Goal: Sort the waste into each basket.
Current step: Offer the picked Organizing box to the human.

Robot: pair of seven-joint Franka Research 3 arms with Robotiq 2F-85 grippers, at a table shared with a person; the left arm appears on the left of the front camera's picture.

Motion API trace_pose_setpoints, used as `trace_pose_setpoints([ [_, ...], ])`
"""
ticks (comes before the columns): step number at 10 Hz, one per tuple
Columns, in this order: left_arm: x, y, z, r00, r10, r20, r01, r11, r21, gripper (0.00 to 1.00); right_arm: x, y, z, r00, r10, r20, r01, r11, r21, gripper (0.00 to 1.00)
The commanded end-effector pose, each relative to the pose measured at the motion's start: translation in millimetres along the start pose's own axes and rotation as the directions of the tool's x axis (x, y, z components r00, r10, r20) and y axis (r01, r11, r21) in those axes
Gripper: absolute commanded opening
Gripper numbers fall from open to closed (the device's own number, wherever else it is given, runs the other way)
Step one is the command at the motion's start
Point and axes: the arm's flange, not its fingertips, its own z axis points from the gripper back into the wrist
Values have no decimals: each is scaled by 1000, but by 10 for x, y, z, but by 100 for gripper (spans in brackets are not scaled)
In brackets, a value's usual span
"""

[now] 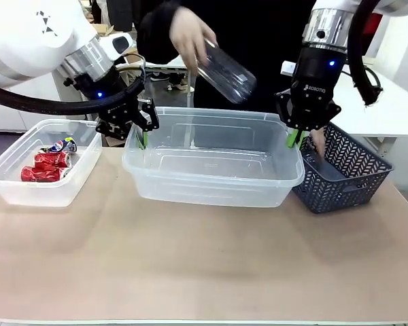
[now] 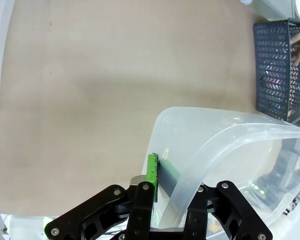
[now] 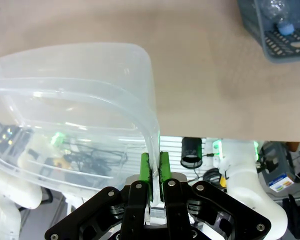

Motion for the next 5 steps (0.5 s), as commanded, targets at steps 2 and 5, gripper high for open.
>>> trace_pose_setpoints([
  [2, -14, -16, 49, 1000, 15, 15, -15, 1000, -12, 6, -11, 16, -11, 1000, 27, -7, -27, 1000, 1, 6],
  [5, -14, -16, 49, 1000, 15, 15, -15, 1000, -12, 6, -11, 16, -11, 1000, 27, -7, -27, 1000, 1, 6],
])
